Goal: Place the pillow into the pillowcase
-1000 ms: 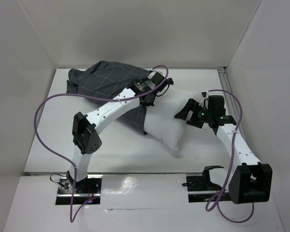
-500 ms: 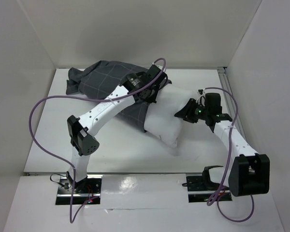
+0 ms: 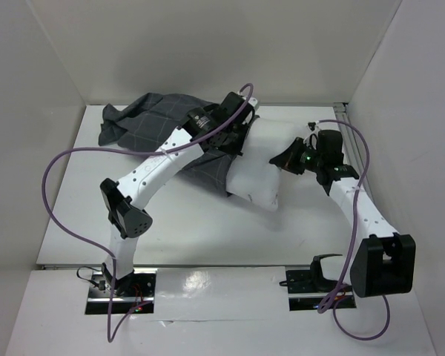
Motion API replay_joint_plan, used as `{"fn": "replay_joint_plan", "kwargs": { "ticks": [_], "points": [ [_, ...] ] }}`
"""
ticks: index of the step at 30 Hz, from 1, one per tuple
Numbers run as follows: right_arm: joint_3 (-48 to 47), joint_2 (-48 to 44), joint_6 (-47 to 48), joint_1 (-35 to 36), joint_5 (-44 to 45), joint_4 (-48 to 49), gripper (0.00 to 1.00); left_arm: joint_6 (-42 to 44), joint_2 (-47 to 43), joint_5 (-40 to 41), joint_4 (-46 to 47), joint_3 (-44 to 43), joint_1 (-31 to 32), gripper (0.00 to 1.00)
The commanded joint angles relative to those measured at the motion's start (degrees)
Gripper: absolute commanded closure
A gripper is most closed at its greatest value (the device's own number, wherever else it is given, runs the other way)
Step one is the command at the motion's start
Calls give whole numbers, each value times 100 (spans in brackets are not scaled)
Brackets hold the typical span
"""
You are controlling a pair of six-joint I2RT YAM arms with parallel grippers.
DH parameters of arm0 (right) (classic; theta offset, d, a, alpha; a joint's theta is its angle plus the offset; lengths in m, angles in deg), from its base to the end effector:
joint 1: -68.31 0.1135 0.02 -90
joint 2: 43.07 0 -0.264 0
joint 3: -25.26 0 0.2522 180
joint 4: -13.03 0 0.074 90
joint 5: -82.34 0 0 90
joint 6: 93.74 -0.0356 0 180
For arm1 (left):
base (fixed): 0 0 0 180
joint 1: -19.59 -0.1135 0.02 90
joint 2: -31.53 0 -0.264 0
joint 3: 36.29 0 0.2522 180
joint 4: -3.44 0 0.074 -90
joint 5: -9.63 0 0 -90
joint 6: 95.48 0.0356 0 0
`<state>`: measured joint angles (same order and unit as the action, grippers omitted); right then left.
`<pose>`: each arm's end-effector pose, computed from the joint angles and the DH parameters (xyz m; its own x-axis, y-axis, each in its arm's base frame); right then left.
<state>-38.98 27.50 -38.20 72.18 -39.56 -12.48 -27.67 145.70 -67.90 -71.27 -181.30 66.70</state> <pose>0.2695 0.0371 0.2797 -0.7198 0.4328 -0.5427 -0.1187 0.6936 0.7105 0.2935 -0.3047 0.4083 -0.6669 0.1761 -0.7240 0.3862 0.9127 -0.1337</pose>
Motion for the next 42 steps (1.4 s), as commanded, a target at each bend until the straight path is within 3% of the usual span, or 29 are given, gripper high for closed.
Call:
{"fn": "replay_joint_plan", "kwargs": {
  "ticks": [1, 5, 9, 13, 16, 18, 23, 30, 32, 33, 35, 37, 41, 42],
  "points": [
    [-322, -394, -87, 113, -211, 488, 100, 40, -141, -1155, 479, -550, 96, 100],
    [-883, -394, -158, 113, -211, 332, 100, -108, 44, -2623, 995, -1272, 157, 100],
    [-1236, -508, -166, 165, -159, 331, 100, -531, -185, -3812, 2068, -1132, 298, 100],
    [-149, -229, -667, 534, -97, 1874, 100, -742, -255, -4436, 2587, -1132, 579, 100],
    [100, 972, -720, 667, -202, 2423, 100, -804, -255, -4867, 2658, -975, 772, 100],
    [152, 1082, -782, 667, -343, 2423, 100, -804, -465, -4860, 2710, -624, 773, 100],
    [915, 136, -669, 667, 77, 2161, 100, -751, -984, -4131, 2711, 975, 336, 100],
    [1611, -991, -413, 667, 307, 1026, 100, -514, -686, -3224, 1867, 723, 70, 95],
    [1830, -1402, -413, 667, 447, 850, 100, -453, -686, -3277, 1815, 609, 18, 88],
    [1883, -1536, -413, 667, 448, 719, 100, -365, -625, -3347, 1728, 487, 17, 62],
    [2076, -1817, -413, 667, 509, 587, 100, -312, -624, -3278, 1604, 424, -114, 41],
    [2164, -1871, -343, 667, 457, 463, 100, -312, -624, -3216, 1525, 424, -263, 28],
    [2218, -1924, -27, 667, 518, -46, 100, -312, -756, -3155, 1524, 731, -869, 32],
    [2131, -1924, 44, 667, 701, -290, 71, -312, -756, -2850, 1524, 845, -1044, 32]
  ]
}}
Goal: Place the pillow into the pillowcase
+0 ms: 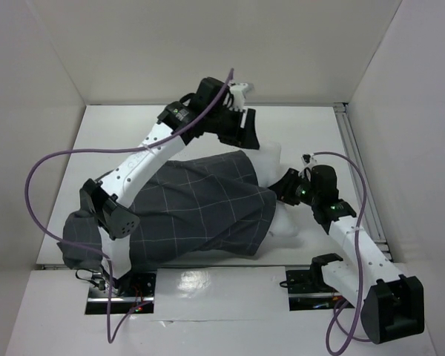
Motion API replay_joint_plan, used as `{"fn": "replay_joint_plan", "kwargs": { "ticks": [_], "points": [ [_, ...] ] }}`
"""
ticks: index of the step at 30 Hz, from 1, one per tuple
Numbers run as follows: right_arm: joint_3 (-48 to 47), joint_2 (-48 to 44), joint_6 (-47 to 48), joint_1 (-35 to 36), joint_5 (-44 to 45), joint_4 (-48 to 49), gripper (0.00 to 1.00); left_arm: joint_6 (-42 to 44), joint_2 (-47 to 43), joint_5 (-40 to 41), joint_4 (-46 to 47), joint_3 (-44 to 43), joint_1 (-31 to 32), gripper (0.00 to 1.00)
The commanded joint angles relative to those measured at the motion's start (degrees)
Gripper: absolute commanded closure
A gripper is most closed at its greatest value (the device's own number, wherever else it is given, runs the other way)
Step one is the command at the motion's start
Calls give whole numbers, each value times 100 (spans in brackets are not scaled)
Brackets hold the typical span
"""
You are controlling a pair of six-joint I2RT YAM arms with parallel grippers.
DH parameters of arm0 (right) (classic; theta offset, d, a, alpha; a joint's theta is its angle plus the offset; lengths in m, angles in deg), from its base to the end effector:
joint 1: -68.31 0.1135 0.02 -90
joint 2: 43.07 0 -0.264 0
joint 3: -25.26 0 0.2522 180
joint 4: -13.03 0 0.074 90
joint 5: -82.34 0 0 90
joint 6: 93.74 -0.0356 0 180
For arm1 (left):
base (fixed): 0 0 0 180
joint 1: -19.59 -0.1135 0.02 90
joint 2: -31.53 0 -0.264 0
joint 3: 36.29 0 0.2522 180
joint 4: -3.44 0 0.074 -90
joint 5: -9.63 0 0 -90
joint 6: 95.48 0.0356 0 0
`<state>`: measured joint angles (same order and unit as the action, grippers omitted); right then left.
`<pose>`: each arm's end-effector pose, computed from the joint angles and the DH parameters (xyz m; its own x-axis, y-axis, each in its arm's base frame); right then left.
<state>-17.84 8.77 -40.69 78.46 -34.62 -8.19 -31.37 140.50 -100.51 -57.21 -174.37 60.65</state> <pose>0.1918 0.0507 0.2300 -0.7197 0.4155 -0.5563 -0.1390 0.6987 0.7017 0.3069 -0.2836 0.4297 -0.7207 0.0842 -0.6881 0.5816 0.6135 -0.5342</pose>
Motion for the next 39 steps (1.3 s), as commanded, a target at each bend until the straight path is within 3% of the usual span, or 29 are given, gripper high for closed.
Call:
{"fn": "replay_joint_plan", "kwargs": {
  "ticks": [1, 3, 4, 8, 14, 17, 18, 20, 22, 24, 25, 27, 29, 33, 34, 39],
  "points": [
    [-45, -51, 424, 39, 261, -834, 49, 58, -236, 571, 6, 153, -502, 32],
    [-316, -103, 487, 39, 610, -1089, 13, 58, 62, 922, -335, 31, -625, 28],
    [-422, -103, 565, 39, 726, -1282, 9, 58, 176, 1316, -442, -22, -625, 28],
    [-958, 10, 786, 39, 1131, -1556, 2, 58, 651, 1706, -558, -84, -625, 26],
    [-1609, 643, 1041, 39, 1457, -1592, 1, 57, 1319, 794, -610, -146, -625, 23],
    [-1838, 1143, 1041, 39, 1168, -1277, 1, 5, 1382, 669, -532, -59, -625, 42],
    [-1838, 1267, 1041, 39, 1071, -1179, 1, 5, 1312, 669, -418, 3, -625, 64],
    [-1987, 1608, 1041, 39, 1000, -969, 1, -48, 1206, 730, -347, 3, -625, 82],
    [-2067, 1829, 866, 39, 895, -714, 1, -48, 1127, 731, -347, -145, -625, 89],
    [-2128, 2207, 647, 39, 360, -161, 1, -48, 1074, 556, -347, -268, -625, 89],
    [-2128, 2339, 549, 39, 132, 85, 4, -48, 1022, 486, -347, -347, -625, 89],
    [-2014, 2700, 330, 39, -431, 585, 52, 4, 960, 354, -347, -497, -573, 89],
    [-1787, 2640, 171, 39, -382, 676, 100, 5, 750, 353, -399, -498, -573, 89],
    [-1119, 1700, 109, 39, 294, 703, 100, 58, 495, 520, -399, -375, -643, 91],
    [-1013, 1533, 109, 39, 392, 650, 100, 58, 494, 520, -399, -375, -704, 95],
    [-583, 988, 346, 39, 516, 71, 100, 58, 441, 520, -399, -375, -880, 95]
  ]
}}
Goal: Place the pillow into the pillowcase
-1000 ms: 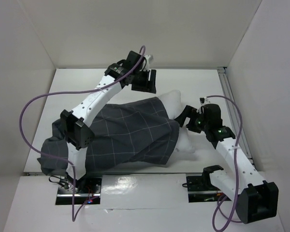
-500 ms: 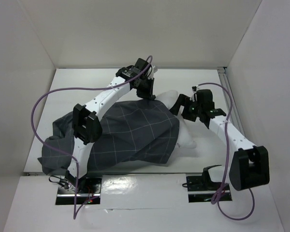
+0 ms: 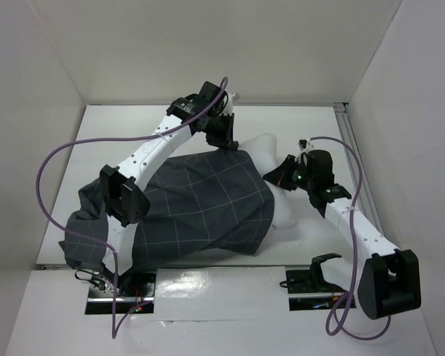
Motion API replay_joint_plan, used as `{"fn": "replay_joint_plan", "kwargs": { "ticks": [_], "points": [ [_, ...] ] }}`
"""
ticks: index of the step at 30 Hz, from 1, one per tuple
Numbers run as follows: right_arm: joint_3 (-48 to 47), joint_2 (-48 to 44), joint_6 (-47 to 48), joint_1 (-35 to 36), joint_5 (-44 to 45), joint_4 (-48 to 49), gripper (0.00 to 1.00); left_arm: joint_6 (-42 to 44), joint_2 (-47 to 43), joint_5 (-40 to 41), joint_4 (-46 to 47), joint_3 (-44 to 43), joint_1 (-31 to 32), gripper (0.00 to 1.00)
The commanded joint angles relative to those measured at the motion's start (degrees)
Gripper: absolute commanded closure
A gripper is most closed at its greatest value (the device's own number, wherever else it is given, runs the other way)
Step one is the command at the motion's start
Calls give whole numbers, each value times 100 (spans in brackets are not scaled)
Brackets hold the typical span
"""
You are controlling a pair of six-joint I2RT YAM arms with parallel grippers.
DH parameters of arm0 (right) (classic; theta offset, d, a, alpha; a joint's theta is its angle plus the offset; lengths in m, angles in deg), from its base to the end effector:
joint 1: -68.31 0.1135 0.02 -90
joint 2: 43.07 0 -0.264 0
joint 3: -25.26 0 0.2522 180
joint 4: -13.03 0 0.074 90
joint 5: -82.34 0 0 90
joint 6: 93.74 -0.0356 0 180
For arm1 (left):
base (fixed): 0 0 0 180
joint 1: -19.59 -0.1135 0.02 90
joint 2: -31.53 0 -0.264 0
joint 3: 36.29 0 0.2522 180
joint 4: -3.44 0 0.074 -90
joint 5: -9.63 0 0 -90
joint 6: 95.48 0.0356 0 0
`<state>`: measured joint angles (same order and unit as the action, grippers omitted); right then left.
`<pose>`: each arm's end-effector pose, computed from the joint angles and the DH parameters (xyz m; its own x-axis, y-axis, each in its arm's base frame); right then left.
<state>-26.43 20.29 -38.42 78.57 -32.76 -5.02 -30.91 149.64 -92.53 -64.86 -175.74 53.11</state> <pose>0.2343 0.0578 0.2458 -0.6992 0.3971 -0.5945 -0.1532 0.7291 0.6671 0.3740 -0.2567 0.3586 -0.8336 0.0486 -0.5503 0.3341 0.8376 -0.4321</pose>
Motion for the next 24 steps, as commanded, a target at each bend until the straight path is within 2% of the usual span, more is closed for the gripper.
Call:
{"fn": "replay_joint_plan", "kwargs": {
  "ticks": [1, 5, 10, 16, 17, 19, 24],
  "points": [
    [330, -226, 119, 29, 400, -369, 100, 12, -473, -278, 366, -237, -178, 95],
    [453, -490, 171, 29, 629, -511, 100, -41, -595, -331, 436, -237, -240, 95],
    [453, -551, 294, 29, 1041, -993, 100, -94, -780, -331, 558, -184, -547, 89],
    [620, -666, 347, 29, 1095, -1047, 100, -155, -1034, -646, 717, 79, -812, 82],
    [620, -666, 347, 29, 1095, -1047, 100, -207, -1035, -708, 848, 140, -864, 83],
    [620, -666, 347, 29, 1026, -977, 100, -208, -1035, -874, 963, 193, -812, 100],
    [437, -614, 400, 29, 893, -915, 100, -208, -729, -1130, 1165, 80, -391, 100]
  ]
}}
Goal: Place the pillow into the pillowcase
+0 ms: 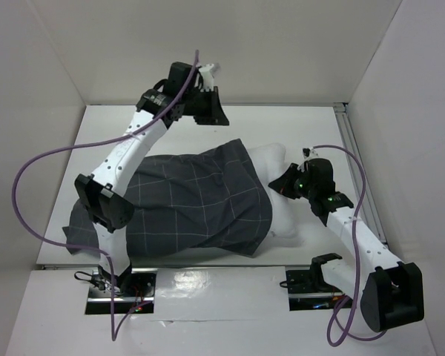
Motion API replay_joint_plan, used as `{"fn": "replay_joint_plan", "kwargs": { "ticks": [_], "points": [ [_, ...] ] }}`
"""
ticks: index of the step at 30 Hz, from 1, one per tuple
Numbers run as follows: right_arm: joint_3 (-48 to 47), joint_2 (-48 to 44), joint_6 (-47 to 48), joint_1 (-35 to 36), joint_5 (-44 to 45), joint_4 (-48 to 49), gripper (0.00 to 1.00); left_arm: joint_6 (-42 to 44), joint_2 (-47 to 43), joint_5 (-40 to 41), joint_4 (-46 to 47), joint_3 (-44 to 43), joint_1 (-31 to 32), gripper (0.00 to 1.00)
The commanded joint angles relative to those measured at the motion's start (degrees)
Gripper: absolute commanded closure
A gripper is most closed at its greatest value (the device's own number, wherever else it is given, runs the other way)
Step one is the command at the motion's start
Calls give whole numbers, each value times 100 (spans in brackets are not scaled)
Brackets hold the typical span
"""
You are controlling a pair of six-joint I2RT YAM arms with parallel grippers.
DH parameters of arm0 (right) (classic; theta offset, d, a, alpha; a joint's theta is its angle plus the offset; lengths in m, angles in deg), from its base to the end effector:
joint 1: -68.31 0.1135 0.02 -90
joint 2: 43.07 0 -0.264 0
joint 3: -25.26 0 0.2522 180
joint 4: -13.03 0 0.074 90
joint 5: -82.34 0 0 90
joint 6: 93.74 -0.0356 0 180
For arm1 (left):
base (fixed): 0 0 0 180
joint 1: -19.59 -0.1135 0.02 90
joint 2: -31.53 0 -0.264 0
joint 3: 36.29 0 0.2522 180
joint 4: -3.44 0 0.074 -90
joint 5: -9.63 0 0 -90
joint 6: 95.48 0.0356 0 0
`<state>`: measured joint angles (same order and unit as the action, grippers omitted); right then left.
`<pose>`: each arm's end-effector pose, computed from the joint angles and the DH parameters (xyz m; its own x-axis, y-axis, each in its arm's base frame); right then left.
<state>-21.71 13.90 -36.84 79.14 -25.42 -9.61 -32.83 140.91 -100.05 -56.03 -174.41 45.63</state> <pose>0.2095 0.0511 0.2328 -0.6793 0.3996 -0.6156 -0.0719 0.7985 0.5977 0.3731 -0.1957 0.4289 -0.7172 -0.1310 -0.6844 0.3872 0.7416 -0.5478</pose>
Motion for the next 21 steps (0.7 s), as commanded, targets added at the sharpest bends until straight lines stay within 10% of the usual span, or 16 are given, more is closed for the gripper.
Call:
{"fn": "replay_joint_plan", "kwargs": {
  "ticks": [1, 5, 11, 15, 19, 21],
  "points": [
    [-106, 25, 243, -28, 159, -456, 100, -16, 223, -378, 282, -176, 427, 99],
    [-159, -80, 296, -28, 159, -579, 100, -16, 504, 645, -86, -291, 577, 29],
    [-159, -81, 296, -28, 159, -641, 100, 64, 847, 1940, -675, -493, 911, 15],
    [-159, -81, 296, -28, 159, -641, 100, 64, 909, 1864, -728, -388, 911, 25],
    [-212, -28, 296, -28, 159, -641, 100, 186, 1024, 1372, -650, -528, 911, 100],
    [-274, -28, 296, -28, 159, -641, 100, 247, 971, 1065, -413, -581, 1034, 100]
  ]
}}
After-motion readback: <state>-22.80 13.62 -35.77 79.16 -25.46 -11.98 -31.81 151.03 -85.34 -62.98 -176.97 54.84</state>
